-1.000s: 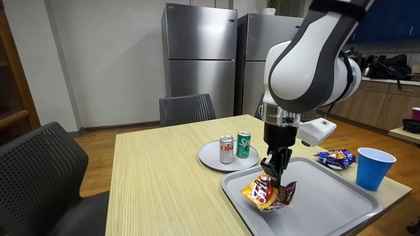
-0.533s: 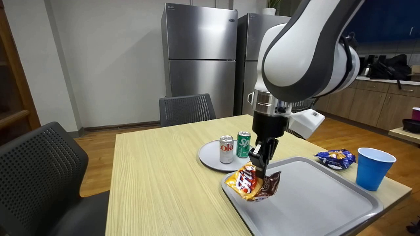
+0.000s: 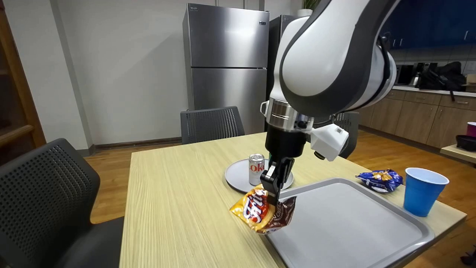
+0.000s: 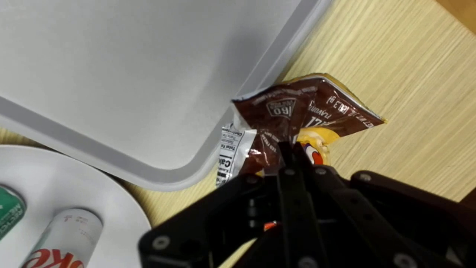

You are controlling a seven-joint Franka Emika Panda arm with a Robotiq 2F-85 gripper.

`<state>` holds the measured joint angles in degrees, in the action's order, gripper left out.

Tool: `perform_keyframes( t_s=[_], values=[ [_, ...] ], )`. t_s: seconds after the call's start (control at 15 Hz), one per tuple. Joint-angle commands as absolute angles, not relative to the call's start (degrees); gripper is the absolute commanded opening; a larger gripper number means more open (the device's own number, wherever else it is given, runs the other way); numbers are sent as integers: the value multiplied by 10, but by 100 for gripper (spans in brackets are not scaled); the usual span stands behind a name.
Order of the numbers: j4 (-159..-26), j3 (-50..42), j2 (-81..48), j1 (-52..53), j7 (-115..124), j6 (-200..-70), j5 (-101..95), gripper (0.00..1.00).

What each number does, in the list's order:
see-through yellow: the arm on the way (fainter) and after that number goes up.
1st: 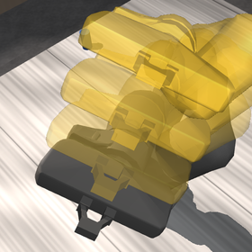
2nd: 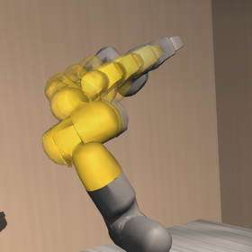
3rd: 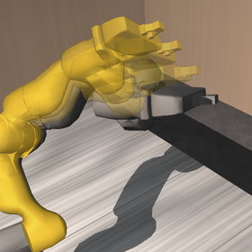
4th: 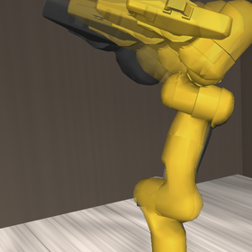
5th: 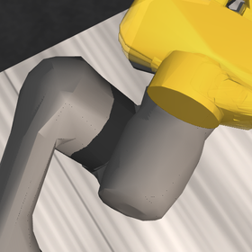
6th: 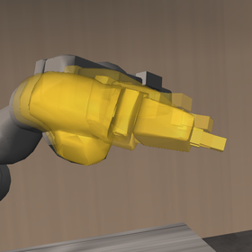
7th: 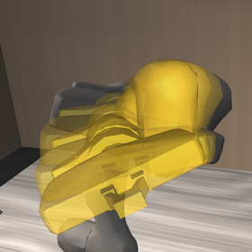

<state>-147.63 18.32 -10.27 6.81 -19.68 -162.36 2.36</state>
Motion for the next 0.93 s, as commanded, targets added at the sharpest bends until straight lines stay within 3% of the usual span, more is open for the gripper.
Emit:
perform_keyframes(
  t_s=[0.0, 0.87],
  values=[
    [-1454, 195, -121, 81, -207, -1630, 28, 0],
    [-1402, 243, -233, 81, -200, -1662, 17, 0]
  ],
)
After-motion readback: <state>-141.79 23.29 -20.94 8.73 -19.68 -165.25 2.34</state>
